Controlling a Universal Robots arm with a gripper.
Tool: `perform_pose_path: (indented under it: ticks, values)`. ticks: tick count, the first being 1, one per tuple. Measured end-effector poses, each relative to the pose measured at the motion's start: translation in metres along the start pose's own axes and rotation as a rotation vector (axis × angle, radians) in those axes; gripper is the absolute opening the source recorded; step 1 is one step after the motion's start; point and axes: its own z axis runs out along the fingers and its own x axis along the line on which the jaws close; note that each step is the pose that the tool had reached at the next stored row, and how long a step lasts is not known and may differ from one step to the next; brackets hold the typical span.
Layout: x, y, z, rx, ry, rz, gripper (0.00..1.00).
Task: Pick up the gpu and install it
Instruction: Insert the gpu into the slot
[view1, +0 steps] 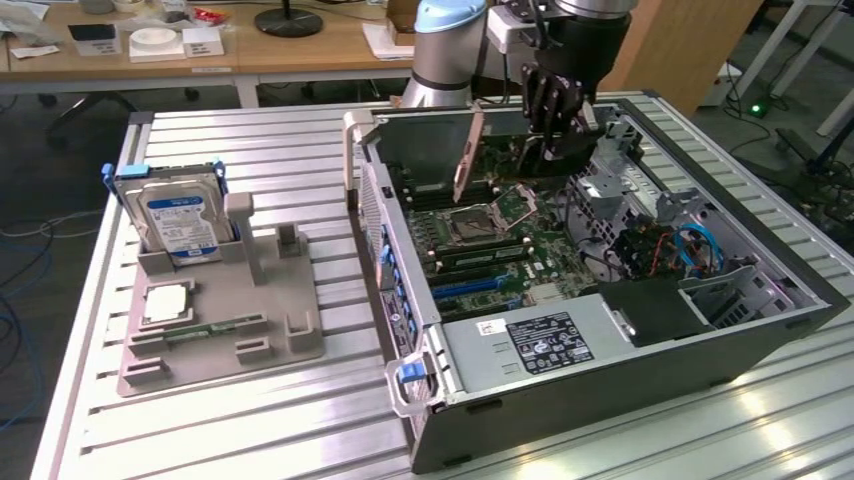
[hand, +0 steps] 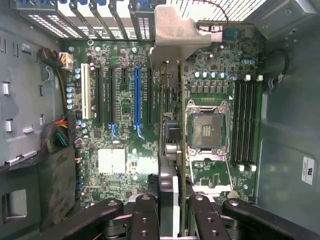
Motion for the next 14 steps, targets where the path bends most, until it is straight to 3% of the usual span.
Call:
perform_pose_path:
  ticks: [4,10,14]
  values:
    - [0.0,0.0004,0.0016,-0.0004,-0.0003,0.0,0.28]
    - [0.0,0.001,0.0105,-0.0062,0.0006,0.0,0.28]
    - [0.0,0.0026,0.0109,-0.004,0.0012,0.0,0.28]
